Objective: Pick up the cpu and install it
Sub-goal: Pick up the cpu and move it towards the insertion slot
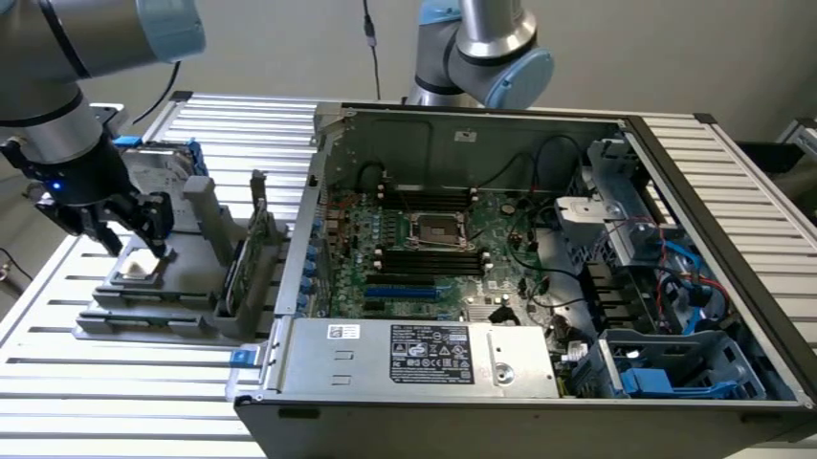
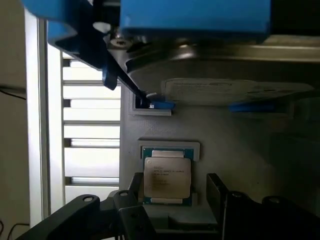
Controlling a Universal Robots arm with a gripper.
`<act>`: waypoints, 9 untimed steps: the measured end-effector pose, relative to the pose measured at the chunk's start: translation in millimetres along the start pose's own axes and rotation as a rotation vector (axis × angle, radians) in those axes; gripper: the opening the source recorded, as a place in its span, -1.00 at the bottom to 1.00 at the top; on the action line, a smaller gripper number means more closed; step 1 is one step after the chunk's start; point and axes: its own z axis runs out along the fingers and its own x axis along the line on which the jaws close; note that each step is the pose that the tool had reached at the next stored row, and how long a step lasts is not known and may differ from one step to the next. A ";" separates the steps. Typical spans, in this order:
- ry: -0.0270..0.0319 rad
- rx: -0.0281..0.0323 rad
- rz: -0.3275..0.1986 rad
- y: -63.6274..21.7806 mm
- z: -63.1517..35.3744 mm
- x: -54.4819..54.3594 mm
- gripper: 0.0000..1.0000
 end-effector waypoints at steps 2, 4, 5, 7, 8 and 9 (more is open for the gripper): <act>0.0014 0.0000 0.003 -0.6 1.9 0.1 0.23; 0.0031 0.0000 0.006 -1.2 3.7 0.2 0.23; 0.0038 -0.0001 0.007 -1.5 4.6 0.2 0.23; 0.0051 -0.0003 0.009 -2.0 6.4 0.4 0.23; 0.0057 -0.0005 0.010 -2.3 7.2 0.4 0.23; 0.0062 -0.0008 0.011 -2.5 8.0 0.5 0.23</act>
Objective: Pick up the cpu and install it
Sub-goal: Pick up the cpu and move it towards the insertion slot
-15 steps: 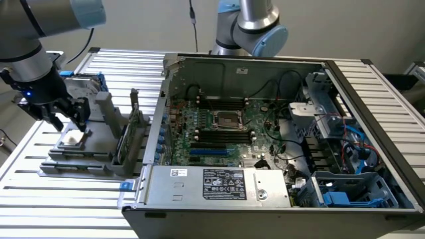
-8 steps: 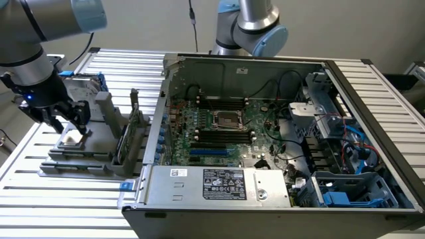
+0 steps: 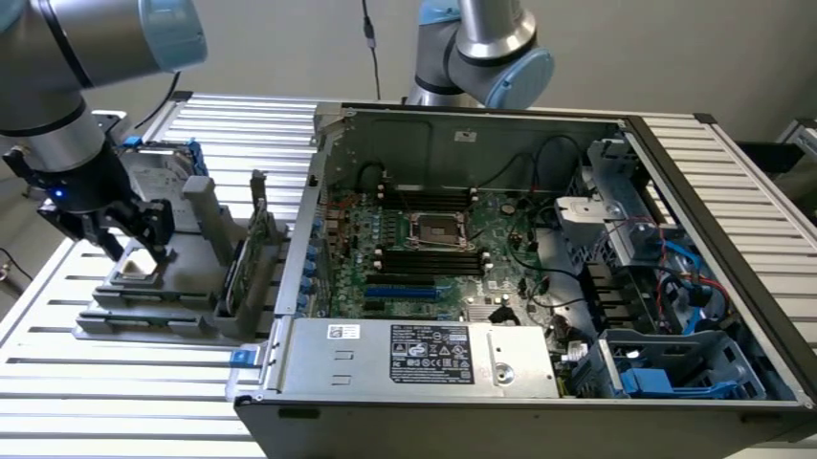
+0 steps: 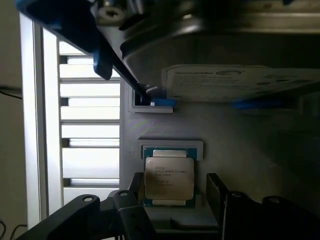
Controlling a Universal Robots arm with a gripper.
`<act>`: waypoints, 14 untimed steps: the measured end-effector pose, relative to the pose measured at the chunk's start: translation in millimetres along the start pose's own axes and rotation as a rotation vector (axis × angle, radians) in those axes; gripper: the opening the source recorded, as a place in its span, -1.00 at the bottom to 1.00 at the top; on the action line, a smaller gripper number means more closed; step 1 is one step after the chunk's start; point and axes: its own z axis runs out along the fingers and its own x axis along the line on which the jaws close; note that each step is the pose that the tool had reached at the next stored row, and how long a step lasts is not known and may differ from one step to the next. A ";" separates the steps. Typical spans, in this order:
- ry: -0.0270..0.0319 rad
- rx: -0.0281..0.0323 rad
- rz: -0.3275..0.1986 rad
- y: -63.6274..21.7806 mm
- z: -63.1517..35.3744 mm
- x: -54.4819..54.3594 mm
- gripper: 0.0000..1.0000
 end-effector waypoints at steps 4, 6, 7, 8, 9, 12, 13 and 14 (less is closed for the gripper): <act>0.0024 -0.0022 0.002 -0.9 2.7 0.1 0.23; 0.0046 -0.0039 0.003 -1.4 3.8 0.2 0.23; 0.0056 -0.0048 0.004 -1.6 4.4 0.2 0.23; 0.0066 -0.0057 0.004 -1.8 4.9 0.2 0.23; 0.0074 -0.0068 0.005 -2.0 5.5 0.2 0.23; 0.0094 -0.0105 0.006 -2.4 7.4 0.1 0.23; 0.0099 -0.0119 0.007 -2.5 7.9 0.2 0.23; 0.0105 -0.0132 0.007 -2.6 8.6 0.1 0.23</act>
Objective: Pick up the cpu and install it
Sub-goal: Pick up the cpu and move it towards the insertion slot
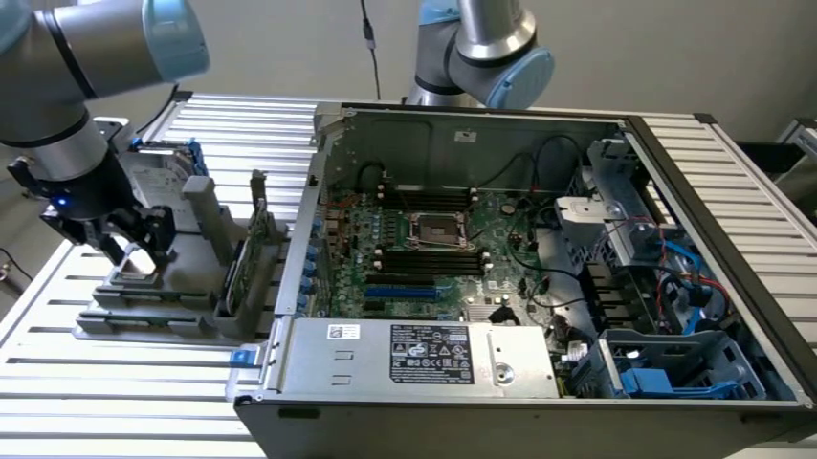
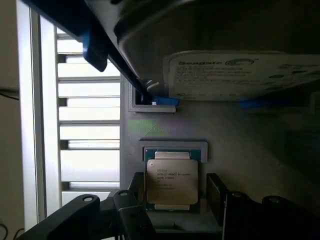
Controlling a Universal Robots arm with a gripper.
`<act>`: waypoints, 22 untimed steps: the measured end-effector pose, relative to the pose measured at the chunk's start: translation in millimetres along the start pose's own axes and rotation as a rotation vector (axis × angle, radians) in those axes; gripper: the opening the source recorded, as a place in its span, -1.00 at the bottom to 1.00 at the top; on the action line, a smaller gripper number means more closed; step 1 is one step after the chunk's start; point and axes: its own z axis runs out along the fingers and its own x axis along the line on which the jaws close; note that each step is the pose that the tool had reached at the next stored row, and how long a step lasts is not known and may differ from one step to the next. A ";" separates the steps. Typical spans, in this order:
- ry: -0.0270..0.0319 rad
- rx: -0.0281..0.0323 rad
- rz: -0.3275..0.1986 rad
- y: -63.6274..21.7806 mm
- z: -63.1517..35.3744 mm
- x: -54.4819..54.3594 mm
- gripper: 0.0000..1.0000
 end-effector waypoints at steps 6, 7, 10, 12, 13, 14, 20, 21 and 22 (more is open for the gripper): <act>0.0048 -0.0080 0.002 -0.5 3.5 -0.1 0.23; 0.0057 -0.0090 0.002 -0.5 4.1 -0.1 0.23; 0.0094 -0.0109 0.002 -0.8 5.0 -0.1 0.23; 0.0113 -0.0119 0.002 -0.9 5.1 -0.1 0.23; 0.0115 -0.0124 0.002 -0.9 5.2 -0.1 0.23; 0.0114 -0.0130 0.002 -0.9 5.2 -0.2 0.23; 0.0115 -0.0147 0.002 -1.1 6.0 -0.3 0.23; 0.0113 -0.0148 0.002 -1.1 6.5 -0.4 0.23; 0.0115 -0.0148 0.002 -1.1 6.7 -0.6 0.23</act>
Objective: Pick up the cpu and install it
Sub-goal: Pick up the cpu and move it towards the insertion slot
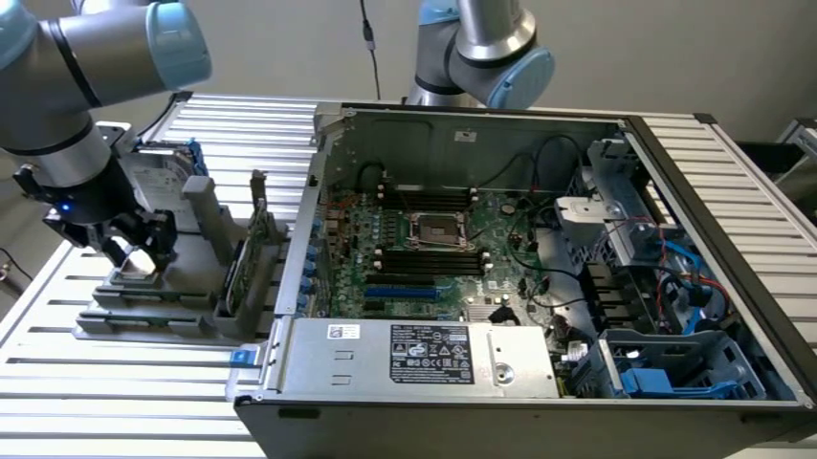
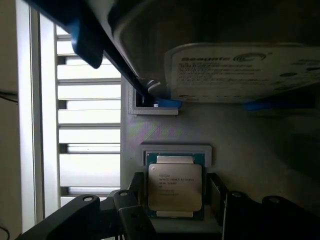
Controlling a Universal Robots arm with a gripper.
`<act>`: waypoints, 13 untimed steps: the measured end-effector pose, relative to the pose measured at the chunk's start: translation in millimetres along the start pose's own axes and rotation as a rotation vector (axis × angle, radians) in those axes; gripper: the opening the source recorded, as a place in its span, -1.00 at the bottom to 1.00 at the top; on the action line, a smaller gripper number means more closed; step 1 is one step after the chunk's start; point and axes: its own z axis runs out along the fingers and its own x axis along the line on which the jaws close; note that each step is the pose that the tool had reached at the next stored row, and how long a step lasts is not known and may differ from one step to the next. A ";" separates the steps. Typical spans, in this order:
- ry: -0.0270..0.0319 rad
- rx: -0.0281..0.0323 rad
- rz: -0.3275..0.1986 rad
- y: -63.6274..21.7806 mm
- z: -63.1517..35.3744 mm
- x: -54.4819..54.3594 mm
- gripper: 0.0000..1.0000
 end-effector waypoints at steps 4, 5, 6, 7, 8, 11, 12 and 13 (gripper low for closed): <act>0.0002 0.0001 0.000 -0.1 0.4 0.0 0.23; 0.0001 0.0001 0.000 0.0 0.5 0.0 0.23; 0.0001 0.0001 0.000 -0.1 0.5 0.0 0.23; 0.0001 0.0001 0.000 0.0 0.5 0.0 0.19; 0.0002 0.0002 0.000 -0.1 0.5 0.0 0.19; 0.0001 0.0001 0.000 0.0 0.5 0.0 0.09; 0.0001 0.0001 0.000 0.0 0.5 0.0 0.09; 0.0001 0.0001 0.000 -0.1 0.5 0.0 0.09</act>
